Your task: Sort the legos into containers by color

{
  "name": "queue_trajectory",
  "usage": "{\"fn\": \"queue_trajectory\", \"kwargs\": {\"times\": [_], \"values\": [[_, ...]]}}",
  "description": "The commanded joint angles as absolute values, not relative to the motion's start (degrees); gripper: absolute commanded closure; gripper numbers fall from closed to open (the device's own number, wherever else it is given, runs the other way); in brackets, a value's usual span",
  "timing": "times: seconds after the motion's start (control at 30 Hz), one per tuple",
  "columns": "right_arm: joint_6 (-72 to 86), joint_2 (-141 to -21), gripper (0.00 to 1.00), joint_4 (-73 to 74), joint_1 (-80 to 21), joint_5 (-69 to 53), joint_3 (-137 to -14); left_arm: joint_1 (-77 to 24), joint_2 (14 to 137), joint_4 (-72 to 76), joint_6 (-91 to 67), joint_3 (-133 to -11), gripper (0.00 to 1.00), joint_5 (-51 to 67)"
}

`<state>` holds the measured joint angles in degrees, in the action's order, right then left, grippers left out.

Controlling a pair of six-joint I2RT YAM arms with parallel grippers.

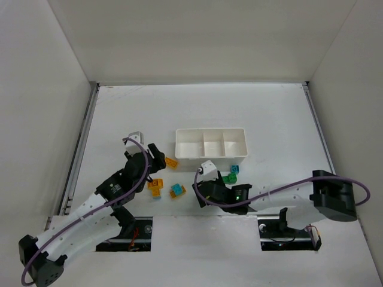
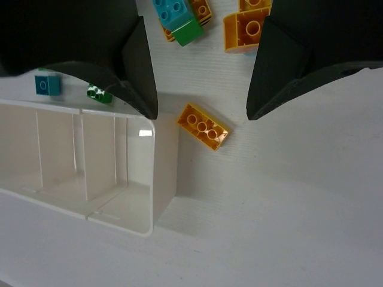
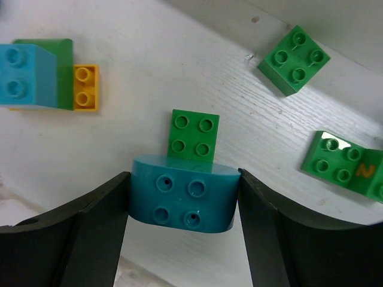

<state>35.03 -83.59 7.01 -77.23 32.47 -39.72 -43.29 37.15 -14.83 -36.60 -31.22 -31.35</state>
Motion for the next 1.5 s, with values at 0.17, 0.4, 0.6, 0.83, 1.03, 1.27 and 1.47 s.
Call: {"fn": "queue_trajectory", "kwargs": {"times": [0.17,0.4,0.6,0.83,1.03,1.27,1.47], "values": [[28.5,-60.5,0.41,-1.7,-78.3,30.4,-34.6,-47.9,41.5,-16.0,-40.1,-40.2,0.43,-16.6],[24.4,-46.0,0.41,-7.1,-74.8,22.5,-27.6,-48.8,46.8,-10.3,-44.9,-41.6,0.45,-3.4],[24.6,-41.4,0.42,-6.1,-73.8,21.9,-25.8,-49.8,48.2,-2.6,-50.3,-38.3,0.45,3.2],[24.7,-44.5,0.43,-6.7,-73.7,22.2,-26.8,-54.5,52.2,0.6,-51.8,-38.1,0.45,3.0],[24.4,-44.8,0.42,-7.7,-73.6,21.9,-27.1,-55.7,54.0,0.7,-51.9,-37.8,0.47,0.8],[24.7,-42.1,0.42,-7.9,-73.4,21.9,-26.4,-55.8,57.0,0.9,-52.1,-37.8,0.52,-0.2],[25.0,-41.7,0.42,-8.7,-73.4,21.6,-25.7,-55.3,58.9,5.3,-54.5,-37.0,0.58,1.9]]}}
